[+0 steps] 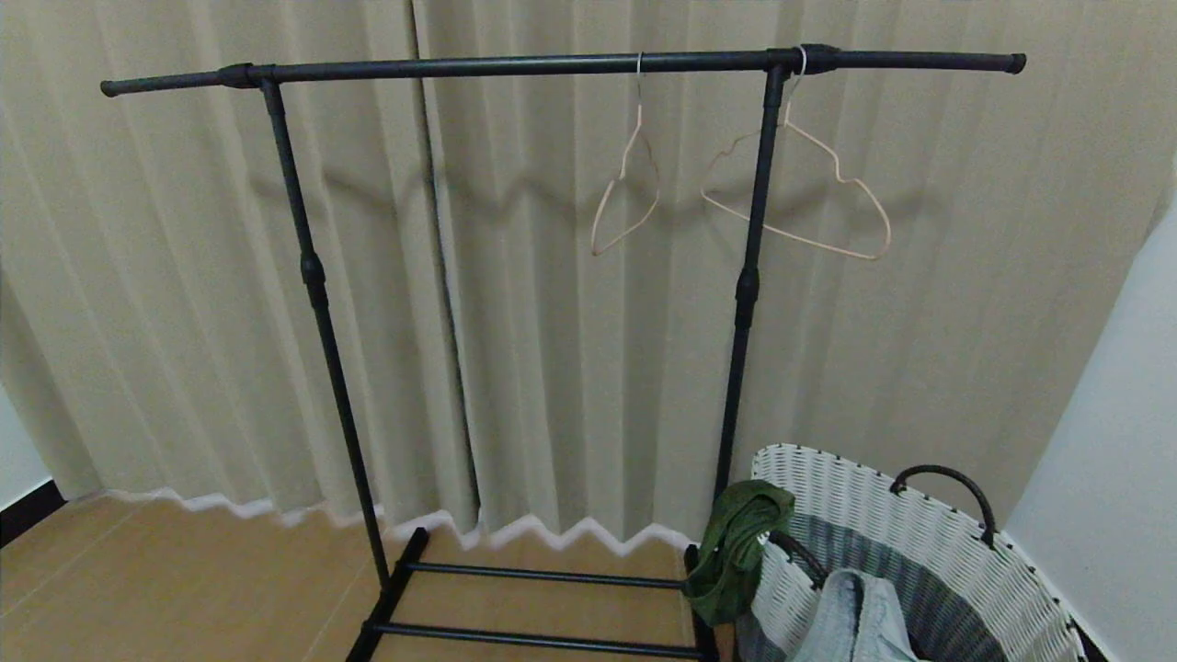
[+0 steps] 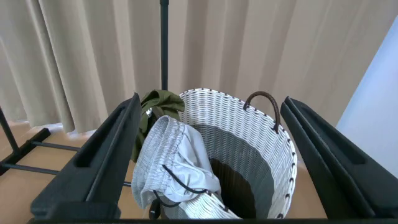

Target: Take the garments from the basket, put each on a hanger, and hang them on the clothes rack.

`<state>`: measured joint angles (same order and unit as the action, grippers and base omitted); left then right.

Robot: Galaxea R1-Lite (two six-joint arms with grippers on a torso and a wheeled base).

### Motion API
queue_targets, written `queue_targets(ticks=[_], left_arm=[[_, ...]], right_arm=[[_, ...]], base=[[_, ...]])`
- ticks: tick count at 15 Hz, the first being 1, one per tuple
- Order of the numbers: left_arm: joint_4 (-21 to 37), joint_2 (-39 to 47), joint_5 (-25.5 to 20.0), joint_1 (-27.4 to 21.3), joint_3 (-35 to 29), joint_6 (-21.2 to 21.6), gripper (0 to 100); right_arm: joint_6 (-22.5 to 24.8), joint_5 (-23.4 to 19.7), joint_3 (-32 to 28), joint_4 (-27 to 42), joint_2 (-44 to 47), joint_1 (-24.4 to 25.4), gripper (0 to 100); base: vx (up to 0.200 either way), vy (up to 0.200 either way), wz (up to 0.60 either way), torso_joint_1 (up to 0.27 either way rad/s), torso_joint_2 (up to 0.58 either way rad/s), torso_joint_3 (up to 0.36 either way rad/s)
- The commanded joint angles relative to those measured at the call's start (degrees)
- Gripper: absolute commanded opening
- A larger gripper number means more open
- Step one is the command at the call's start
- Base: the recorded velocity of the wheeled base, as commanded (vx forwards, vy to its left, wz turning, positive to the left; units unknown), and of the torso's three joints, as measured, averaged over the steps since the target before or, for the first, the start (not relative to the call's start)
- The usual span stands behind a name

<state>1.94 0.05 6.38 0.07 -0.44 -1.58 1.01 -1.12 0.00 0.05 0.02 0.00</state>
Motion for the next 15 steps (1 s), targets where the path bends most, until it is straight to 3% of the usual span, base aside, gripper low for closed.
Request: queue_targets(ticks=[1,6,15], left_arm=[[0.00,0.04,0.04,0.01,0.00,-0.09,100],[0.00,0.04,0.04,0.01,0.00,0.00,100],[0.00,0.04,-0.05,0.01,0.00,0.09,100]], right_arm=[[-0.05,-0.02,0.00,-0.05,-0.02,0.00,100],[0.04,0.07,0.00,0.04,-0.02,0.00,100],[2.59,0.15,-0.09,0.48,-0.02,0.00,100]], base=[[0.000,0.200,0.00,-0.002,0.01,0.002],[0.000,0.200,0.00,0.006,0.00,0.001],[0.022,0.000,0.00,0.000,0.00,0.001]])
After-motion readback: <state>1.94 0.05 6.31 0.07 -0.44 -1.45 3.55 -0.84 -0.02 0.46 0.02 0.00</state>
